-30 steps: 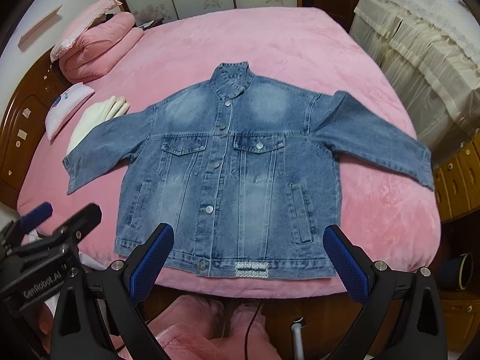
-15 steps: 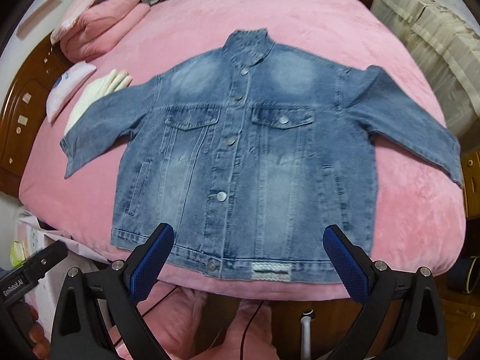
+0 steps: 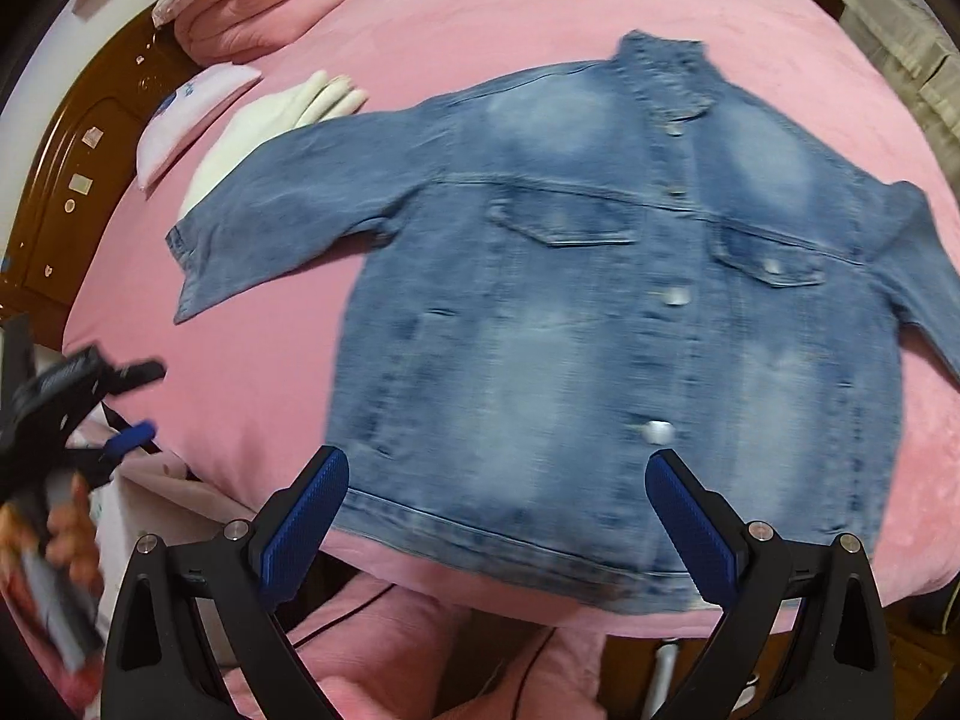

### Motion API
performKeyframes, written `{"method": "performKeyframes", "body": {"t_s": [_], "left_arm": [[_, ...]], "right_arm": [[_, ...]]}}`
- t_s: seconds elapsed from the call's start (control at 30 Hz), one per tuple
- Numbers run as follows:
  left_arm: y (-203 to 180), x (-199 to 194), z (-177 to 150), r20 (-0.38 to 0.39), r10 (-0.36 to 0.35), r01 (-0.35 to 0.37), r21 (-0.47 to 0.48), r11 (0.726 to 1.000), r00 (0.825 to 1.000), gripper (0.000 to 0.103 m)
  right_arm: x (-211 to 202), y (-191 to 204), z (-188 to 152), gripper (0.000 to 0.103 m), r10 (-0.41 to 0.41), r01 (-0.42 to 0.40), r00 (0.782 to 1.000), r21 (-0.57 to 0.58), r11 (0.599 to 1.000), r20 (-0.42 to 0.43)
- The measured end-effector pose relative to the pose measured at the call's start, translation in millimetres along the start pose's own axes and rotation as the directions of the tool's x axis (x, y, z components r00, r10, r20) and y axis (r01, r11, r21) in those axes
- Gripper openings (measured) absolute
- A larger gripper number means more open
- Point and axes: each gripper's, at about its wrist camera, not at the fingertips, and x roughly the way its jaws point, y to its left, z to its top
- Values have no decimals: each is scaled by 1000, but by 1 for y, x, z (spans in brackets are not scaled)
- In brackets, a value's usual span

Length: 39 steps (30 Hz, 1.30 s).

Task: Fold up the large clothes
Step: 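Grasp the jacket's side edge near the white towel with the left tool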

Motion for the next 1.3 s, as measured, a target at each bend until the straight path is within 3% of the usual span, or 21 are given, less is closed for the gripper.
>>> {"method": "performKeyframes", "body": {"t_s": [0.07, 0.2, 0.3, 0.37, 0.6, 0.67, 0.8, 0.87, 1.03, 1.17, 1.3], "left_arm": [[26, 14, 40, 29, -59, 62, -146, 987, 998, 60], [73, 50, 110, 86, -74, 102, -385, 917, 993, 53], [105, 74, 154, 114, -38, 89, -483, 871, 993, 47], [116, 84, 175, 130, -38, 98, -490, 866, 991, 47], [136, 119, 243, 114, -97, 135, -395, 909, 989, 44], [135, 120, 261, 127, -84, 125, -358, 925, 988, 30], [134, 124, 277, 121, -51, 88, -329, 940, 991, 19], [127, 117, 280, 130, -47, 86, -316, 945, 990, 12], [101, 88, 291, 184, -65, 105, -218, 970, 981, 10], [64, 55, 298, 235, -58, 74, -63, 995, 970, 9], [24, 20, 293, 302, -104, 83, 83, 993, 947, 9]], "right_arm": [[15, 23, 10, 101, -1, 2, 1000, 21, 1000, -19], [32, 51, 18, 101, -8, 15, 996, 72, 997, -86], [43, 61, 21, 101, -28, 42, 990, 105, 994, -136], [50, 65, 26, 101, -43, 65, 987, 133, 989, -158], [56, 39, 36, 101, -71, 126, 975, 260, 957, -211], [58, 32, 36, 101, -82, 145, 971, 282, 948, -226], [61, 25, 38, 101, -93, 168, 965, 309, 936, -244], [63, 27, 40, 101, -91, 169, 964, 307, 937, -251], [64, 40, 46, 101, -94, 159, 965, 259, 953, -246], [58, 44, 46, 101, -103, 152, 970, 220, 964, -219], [52, 33, 42, 101, -79, 120, 979, 221, 968, -186]]}}
